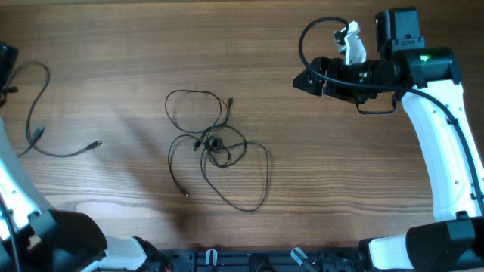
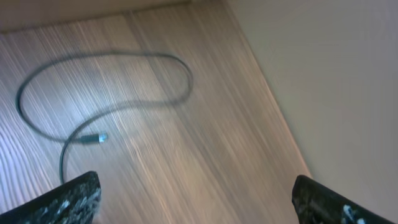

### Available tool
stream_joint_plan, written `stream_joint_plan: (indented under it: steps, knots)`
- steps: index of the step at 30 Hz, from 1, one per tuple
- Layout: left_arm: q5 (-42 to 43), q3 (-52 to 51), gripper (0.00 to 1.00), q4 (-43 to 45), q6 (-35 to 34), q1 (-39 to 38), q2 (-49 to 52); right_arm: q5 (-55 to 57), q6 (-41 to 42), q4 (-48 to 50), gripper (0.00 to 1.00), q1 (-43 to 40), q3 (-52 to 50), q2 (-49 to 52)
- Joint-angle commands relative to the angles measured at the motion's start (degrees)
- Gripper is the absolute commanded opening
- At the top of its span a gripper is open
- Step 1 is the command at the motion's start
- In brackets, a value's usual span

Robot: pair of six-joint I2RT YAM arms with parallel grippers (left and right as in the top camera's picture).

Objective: Untangle cables

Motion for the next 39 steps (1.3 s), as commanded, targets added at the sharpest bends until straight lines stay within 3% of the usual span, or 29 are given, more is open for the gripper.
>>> stream_joint_plan:
  steps: [1, 7, 11, 17, 21, 24, 27, 31, 35, 39]
  knots:
    - [10.4, 0.3, 0.95, -8.7, 2.5, -4.2, -7.0, 0.4, -1.3, 0.1, 0.99, 0.3, 0.2, 0.3]
    - [16.1, -10.9, 0.90, -17.0, 17.6, -17.0, -15.3, 0.3, -1.6, -0.1, 0.99, 0.3, 0.2, 0.3]
    - [19.4, -26.4, 0.88, -13.1, 17.9, -25.5, -20.9, 0.3, -1.6, 0.0, 0.99, 0.3, 0.2, 0.3]
    - [19.9, -45.9, 0.64, 0.2, 16.8, -42.6, -20.7, 0.5, -1.5, -0.3, 0.96, 0.3, 0.2, 0.3]
    - [9.6, -47.6, 0.64, 2.4, 11.1, -50.1, -16.4, 0.5, -1.2, -0.3, 0.95, 0.3, 0.2, 0.3]
    - [9.1, -47.6, 0.61, 4.9, 10.5, -52.2, -12.5, 0.5, -1.2, -0.3, 0.95, 0.3, 0.2, 0.3]
    - [8.9, -47.6, 0.48, 6.5, 9.2, -52.5, -8.3, 0.6, -1.2, -0.3, 0.95, 0.3, 0.2, 0.3]
    - [8.9, -47.6, 0.45, 10.2, 7.6, -55.0, -3.7, 1.0, -1.2, -0.3, 0.95, 0.3, 0.2, 0.3]
    - [4.5, -47.6, 0.26, 13.2, 1.5, -57.2, 1.3, 1.2, -1.3, -1.2, 0.95, 0.3, 0.2, 0.3]
    - [4.2, -47.6, 0.21, 13.7, 0.4, -57.2, 2.9, 1.2, -1.6, -1.4, 0.95, 0.3, 0.2, 0.3]
